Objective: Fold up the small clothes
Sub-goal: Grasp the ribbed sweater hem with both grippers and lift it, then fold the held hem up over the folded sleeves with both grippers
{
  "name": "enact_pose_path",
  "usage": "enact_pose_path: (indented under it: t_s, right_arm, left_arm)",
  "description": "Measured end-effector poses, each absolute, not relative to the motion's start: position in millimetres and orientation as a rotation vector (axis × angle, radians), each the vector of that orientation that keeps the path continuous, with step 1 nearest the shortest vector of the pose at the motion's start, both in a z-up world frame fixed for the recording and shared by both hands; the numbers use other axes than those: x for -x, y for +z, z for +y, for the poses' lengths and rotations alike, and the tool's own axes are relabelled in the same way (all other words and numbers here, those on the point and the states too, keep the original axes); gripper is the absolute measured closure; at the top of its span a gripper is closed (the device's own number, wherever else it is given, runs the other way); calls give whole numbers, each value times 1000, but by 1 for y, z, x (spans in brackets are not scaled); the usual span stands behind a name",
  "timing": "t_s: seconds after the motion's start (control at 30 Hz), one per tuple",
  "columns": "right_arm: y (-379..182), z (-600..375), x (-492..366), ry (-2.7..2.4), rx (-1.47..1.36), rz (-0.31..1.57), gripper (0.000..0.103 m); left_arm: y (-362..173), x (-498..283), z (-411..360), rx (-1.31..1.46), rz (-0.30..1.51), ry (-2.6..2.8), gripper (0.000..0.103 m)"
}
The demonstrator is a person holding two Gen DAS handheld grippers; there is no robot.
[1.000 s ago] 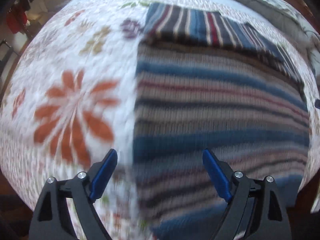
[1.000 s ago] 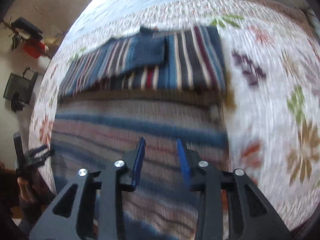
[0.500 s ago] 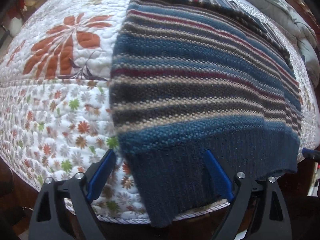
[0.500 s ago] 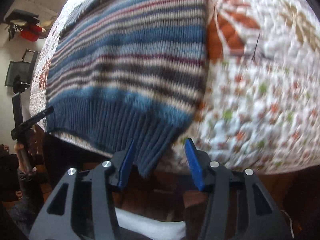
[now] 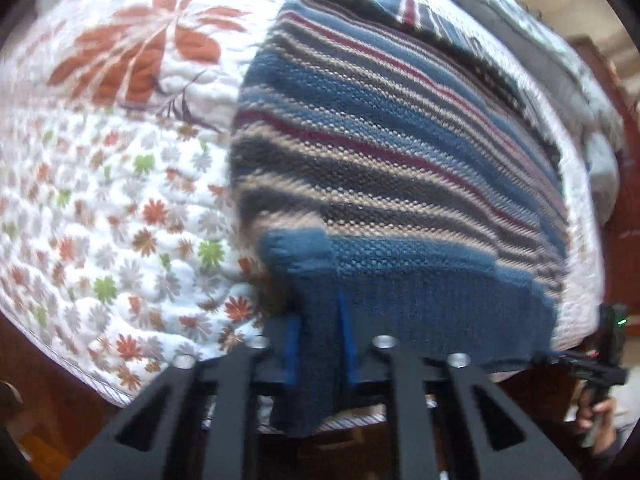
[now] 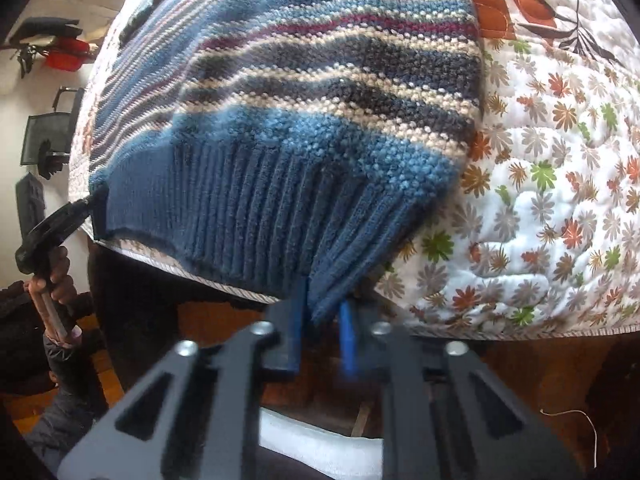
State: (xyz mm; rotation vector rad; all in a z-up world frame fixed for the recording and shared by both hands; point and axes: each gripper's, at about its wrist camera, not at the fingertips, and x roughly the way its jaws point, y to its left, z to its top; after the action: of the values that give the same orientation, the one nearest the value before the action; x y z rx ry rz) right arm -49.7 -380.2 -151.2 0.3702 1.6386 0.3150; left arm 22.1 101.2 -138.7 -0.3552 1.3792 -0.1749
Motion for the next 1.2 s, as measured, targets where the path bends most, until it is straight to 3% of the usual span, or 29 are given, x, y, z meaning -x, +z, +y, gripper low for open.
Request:
enact_pose_path:
  t_s: [0.47, 0.63, 0.9, 1.0, 1.07, 1.2]
  right_arm:
    - [-29, -417, -11, 384, -488, 1257, 95]
    - [-30, -433, -63, 330, -509, 1252, 95]
    - [-81, -445, -131, 261, -541, 1333, 94]
    - [-94, -454, -145, 243, -570, 1356, 84]
    - [-96, -464, -148, 222, -594, 1346, 56]
    - [-86, -486, -150, 203, -589, 1286, 55]
  left_arm:
    - [-52, -54, 104, 396, 1190, -232, 91]
    - [-56, -107, 90, 424, 1194, -230, 90]
    - [-102, -181, 77, 438, 1261, -168, 86]
    - [-113, -193, 84, 484, 1304, -182, 81]
    - [-114, -195, 93, 538, 1309, -197, 76]
    - [-93, -189, 112, 511, 1240, -176, 58]
